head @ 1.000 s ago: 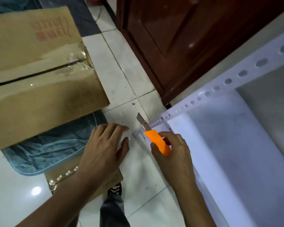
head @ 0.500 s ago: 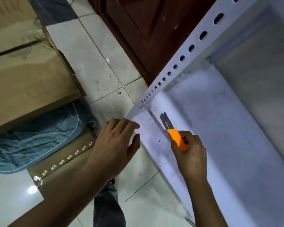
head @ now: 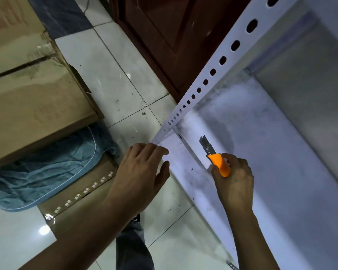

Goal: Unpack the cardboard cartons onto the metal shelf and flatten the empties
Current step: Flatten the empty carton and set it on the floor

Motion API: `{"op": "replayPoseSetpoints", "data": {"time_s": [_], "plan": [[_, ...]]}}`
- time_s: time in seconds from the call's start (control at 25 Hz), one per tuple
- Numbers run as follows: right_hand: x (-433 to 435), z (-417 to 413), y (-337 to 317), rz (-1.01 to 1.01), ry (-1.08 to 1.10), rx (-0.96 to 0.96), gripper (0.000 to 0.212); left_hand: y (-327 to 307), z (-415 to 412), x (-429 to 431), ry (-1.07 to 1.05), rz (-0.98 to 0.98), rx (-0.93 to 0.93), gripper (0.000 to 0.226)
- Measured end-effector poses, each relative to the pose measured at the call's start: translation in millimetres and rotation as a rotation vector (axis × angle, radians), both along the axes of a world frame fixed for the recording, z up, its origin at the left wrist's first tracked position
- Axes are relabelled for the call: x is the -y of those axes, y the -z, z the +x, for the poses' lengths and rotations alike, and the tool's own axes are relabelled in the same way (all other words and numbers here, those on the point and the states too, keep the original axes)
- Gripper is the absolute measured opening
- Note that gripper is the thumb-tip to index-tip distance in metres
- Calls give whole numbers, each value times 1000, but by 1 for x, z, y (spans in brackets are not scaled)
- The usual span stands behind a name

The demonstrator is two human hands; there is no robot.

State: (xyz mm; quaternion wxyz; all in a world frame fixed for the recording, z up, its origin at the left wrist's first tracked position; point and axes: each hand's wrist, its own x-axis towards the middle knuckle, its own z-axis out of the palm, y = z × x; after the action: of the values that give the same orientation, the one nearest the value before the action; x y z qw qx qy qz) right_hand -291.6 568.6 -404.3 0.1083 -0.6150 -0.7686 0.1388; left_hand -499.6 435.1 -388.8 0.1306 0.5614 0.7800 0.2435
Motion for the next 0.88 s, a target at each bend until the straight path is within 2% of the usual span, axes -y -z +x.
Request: {"op": "replayPoseSetpoints", "data": {"time_s": [0.32,0.44,0.48,0.64,0.88], "plan": [[37,-81,-11,-41,-189,-130,34,-8,-36,25,-117,-47,-18,37],[61,-129,-6,72,-395,-132,20,-13,-61,48,-191,-85,-43,38],[67,-141,-6,69,-441,-138,23,-14,-68,53,-210,-92,-44,39],[95,-200,-13,-75,-471,-214,32,-16,-102,91,-332,-113,-45,38],[146,-274,-22,-121,-669,-214,33,-20,-148,155,-548,-115,-59,30]]}}
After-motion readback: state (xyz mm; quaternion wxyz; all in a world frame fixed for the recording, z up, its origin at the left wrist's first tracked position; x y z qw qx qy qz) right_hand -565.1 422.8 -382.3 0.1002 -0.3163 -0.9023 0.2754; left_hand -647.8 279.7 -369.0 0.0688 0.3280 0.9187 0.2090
